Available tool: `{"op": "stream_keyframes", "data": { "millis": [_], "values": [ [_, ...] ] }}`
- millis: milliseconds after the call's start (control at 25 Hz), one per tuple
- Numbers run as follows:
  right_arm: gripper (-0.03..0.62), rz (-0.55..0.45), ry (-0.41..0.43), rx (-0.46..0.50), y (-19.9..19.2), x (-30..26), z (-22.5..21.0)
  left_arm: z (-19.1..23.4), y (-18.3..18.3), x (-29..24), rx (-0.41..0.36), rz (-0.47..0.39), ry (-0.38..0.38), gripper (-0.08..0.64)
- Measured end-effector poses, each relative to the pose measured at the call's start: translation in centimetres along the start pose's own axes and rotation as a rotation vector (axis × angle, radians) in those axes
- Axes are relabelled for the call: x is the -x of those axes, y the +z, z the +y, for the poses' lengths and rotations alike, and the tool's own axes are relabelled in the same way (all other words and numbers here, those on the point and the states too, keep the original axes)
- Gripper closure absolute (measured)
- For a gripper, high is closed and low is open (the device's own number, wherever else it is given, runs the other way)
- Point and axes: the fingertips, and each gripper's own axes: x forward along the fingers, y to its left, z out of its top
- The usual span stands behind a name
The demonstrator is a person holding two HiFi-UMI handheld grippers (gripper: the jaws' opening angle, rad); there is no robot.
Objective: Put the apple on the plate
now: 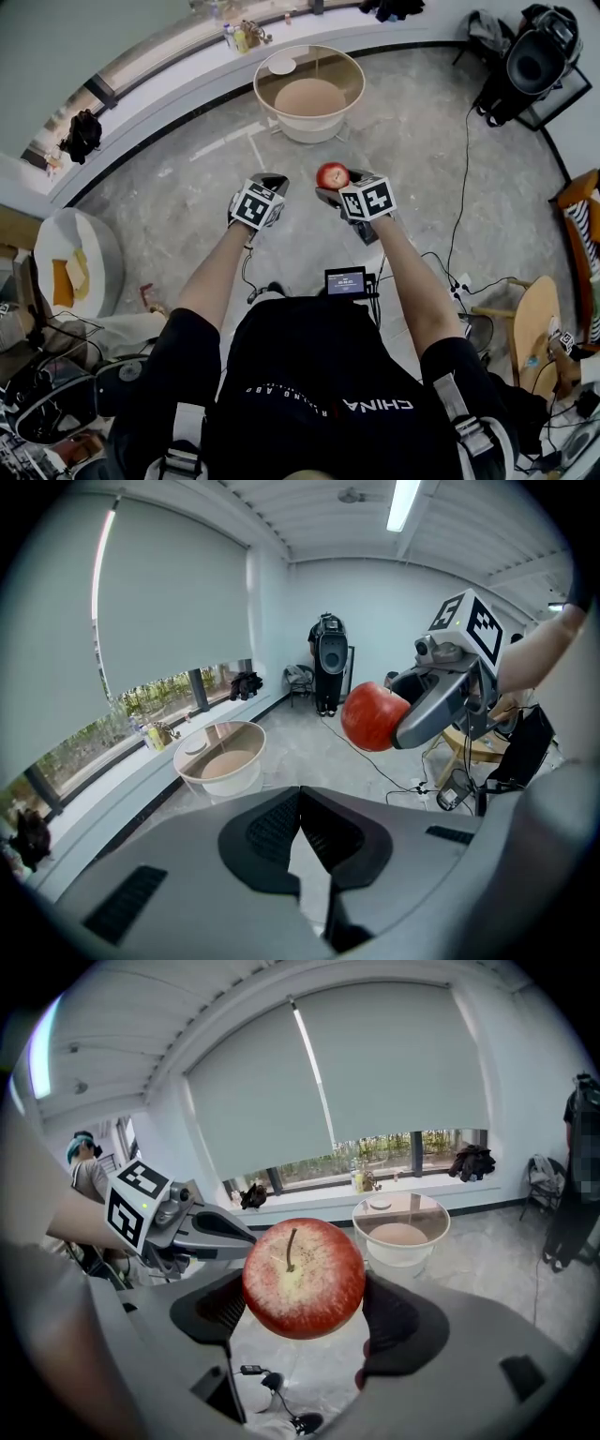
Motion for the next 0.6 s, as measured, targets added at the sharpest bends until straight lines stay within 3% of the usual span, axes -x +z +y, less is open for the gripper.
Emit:
{"op": "stream_keyframes", "data": {
  "millis": [160,280,600],
  "values": [
    [0.190,-0.045,0.060,-0.081,-0.4,0.0,-1.4,-0.6,0.4,-0.9,0.045,-0.011,0.010,0.541],
    [0.190,-0.016,0.055,-0.058,-0.9,-0.7,-2.4,-0.1,0.1,-2.0,0.038,0.017,0.017,0.541],
    [0.190,0.009,0.037,-0.079,2.0,-6.2,-6.4,6.4,0.5,-7.1,0.077,0.013,-0.011,0.541]
  ]
}}
